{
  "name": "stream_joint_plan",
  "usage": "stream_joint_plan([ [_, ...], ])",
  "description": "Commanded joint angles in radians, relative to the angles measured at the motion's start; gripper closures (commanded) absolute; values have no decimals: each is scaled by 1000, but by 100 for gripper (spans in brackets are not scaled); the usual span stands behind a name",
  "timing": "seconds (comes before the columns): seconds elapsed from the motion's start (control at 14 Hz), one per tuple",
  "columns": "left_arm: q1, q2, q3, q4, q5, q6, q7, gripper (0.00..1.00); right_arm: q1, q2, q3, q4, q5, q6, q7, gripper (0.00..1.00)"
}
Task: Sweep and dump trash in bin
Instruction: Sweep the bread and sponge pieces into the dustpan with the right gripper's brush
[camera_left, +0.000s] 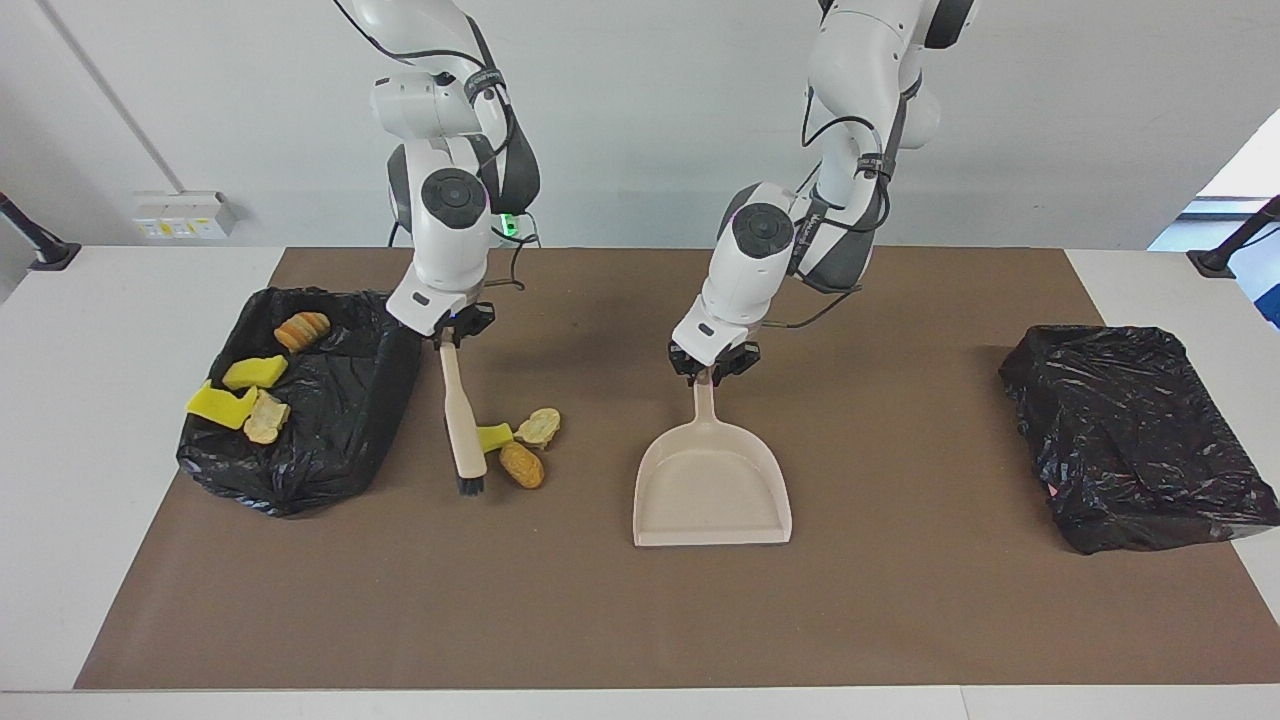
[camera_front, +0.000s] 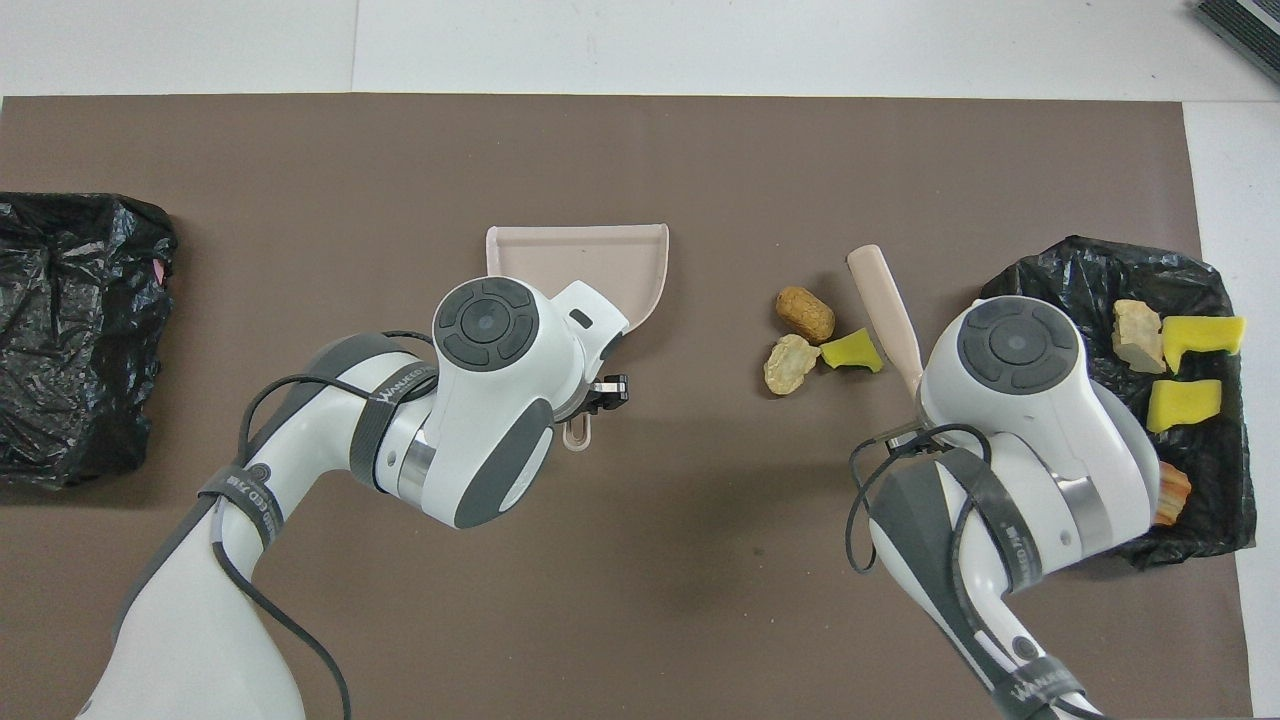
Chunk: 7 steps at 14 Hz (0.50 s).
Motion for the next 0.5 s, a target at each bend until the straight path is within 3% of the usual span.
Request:
stream_joint_plan([
  [0.0, 1, -33, 3, -39, -10, 9, -5, 100, -22, 41, 16, 16, -9, 23, 11, 100],
  [0.21, 19, -33, 7, -16, -4, -23, 50, 100, -11, 46, 20, 13, 31, 6, 11, 100],
  [0.43, 73, -30, 10, 75, 2, -171, 241, 100, 29, 44, 20, 10, 123, -20, 8, 100],
])
